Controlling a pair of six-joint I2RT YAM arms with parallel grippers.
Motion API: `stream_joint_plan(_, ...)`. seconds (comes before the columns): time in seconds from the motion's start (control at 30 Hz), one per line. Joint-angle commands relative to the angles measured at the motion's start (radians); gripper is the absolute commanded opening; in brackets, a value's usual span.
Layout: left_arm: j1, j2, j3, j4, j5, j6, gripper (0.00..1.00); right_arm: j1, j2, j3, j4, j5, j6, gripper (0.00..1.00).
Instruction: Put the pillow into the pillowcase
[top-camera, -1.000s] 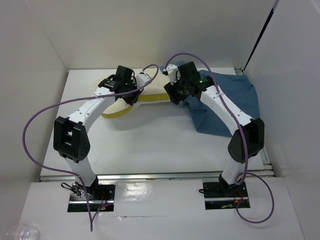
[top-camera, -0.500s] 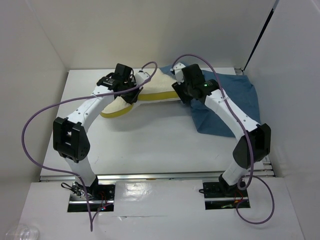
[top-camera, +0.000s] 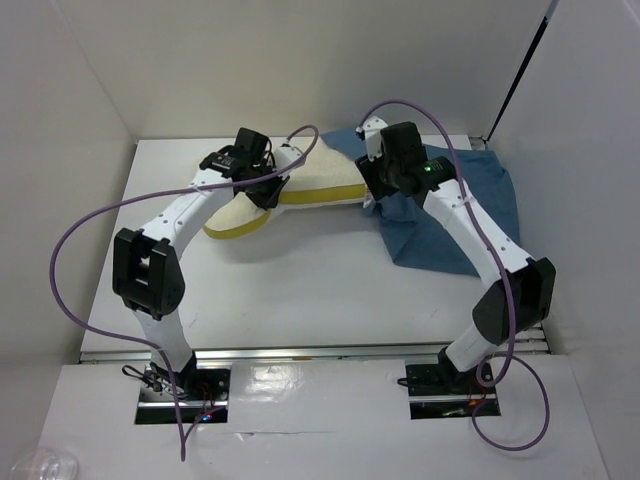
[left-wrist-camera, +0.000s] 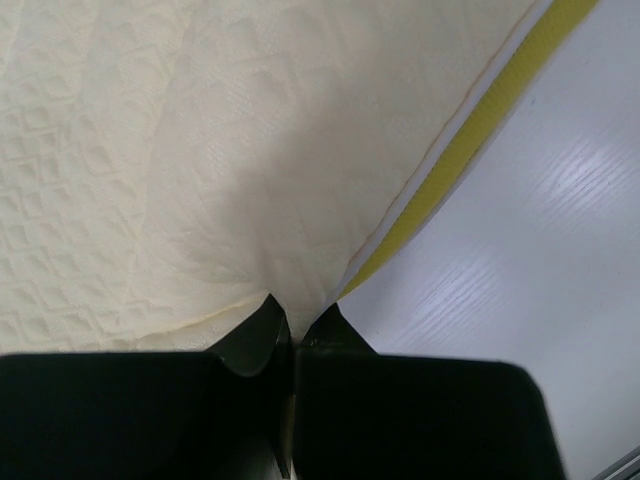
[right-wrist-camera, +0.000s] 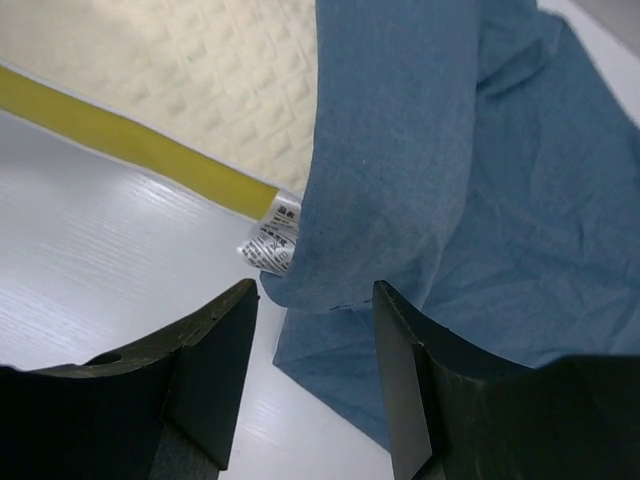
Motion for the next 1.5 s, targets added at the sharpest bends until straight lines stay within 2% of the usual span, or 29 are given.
stream_joint_plan(0.0,-0.001,-0.001,0.068,0.062,0.059,-0.026,0.00,-0.023,0.033,0.010,-0.051,-0.026,0.026,0.57)
stream_joint_plan(0.23,-0.001,-0.010,0.068,0.053,0.050,-0.017,0.00,-0.042,0.095,0.010,-0.070,-0.047,0.046,0.56)
stream_joint_plan(0.3,-0.001,-0.022,0.059,0.053,0.041,-0.017,0.00,-0.042,0.106,0.010,-0.057,-0.067,0.046,0.50)
stream_joint_plan(0.33,-0.001,-0.022,0.059,0.053,0.041,-0.008,0.00,-0.051,0.118,0.010,-0.057,-0.088,0.046,0.44)
stream_joint_plan(0.37,-0.001,-0.022,0.059,0.053,0.041,-0.008,0.00,-0.051,0.119,0.020,-0.057,-0.105,0.046,0.26)
stream_joint_plan(0.43,-0.001,-0.032,0.050,0.053,0.041,-0.008,0.00,-0.051,0.148,0.045,-0.057,-0.144,0.055,0.12)
stream_joint_plan(0.5,-0.001,-0.032,0.050,0.053,0.041,-0.008,0.00,-0.051,0.166,0.078,-0.057,-0.217,0.067,0.03)
stream_joint_plan(0.57,-0.001,-0.032,0.050,0.053,0.041,-0.017,0.00,-0.051,0.200,0.154,-0.088,-0.291,0.080,0.01)
stream_joint_plan(0.8,-0.001,-0.012,0.077,0.074,0.041,-0.057,0.00,0.111,0.269,0.381,-0.163,-0.528,0.089,0.00)
stream_joint_plan(0.93,-0.001,-0.002,0.086,0.097,0.041,-0.078,0.00,0.162,0.318,0.489,-0.229,-0.665,0.098,0.00)
stream_joint_plan(1.03,-0.001,-0.002,0.105,0.097,0.041,-0.098,0.00,0.187,0.327,0.499,-0.244,-0.762,0.107,0.00)
stream_joint_plan(1.13,-0.001,-0.002,0.114,0.108,0.041,-0.117,0.00,0.201,0.327,0.458,-0.254,-0.762,0.083,0.00)
stream_joint_plan(1.27,-0.001,-0.022,0.102,0.128,0.064,-0.129,0.00,0.113,0.318,0.324,-0.266,-0.881,0.101,0.00)
stream_joint_plan(1.37,-0.001,-0.022,0.102,0.116,0.077,-0.141,0.00,0.077,0.307,0.277,-0.245,-0.882,0.110,0.00)
stream_joint_plan(1.43,-0.001,-0.022,0.102,0.116,0.087,-0.141,0.00,0.032,0.321,0.298,-0.245,-0.824,0.135,0.19)
stream_joint_plan(1.47,-0.001,-0.036,0.077,0.107,0.087,-0.141,0.00,0.011,0.333,0.339,-0.245,-0.814,0.135,0.24)
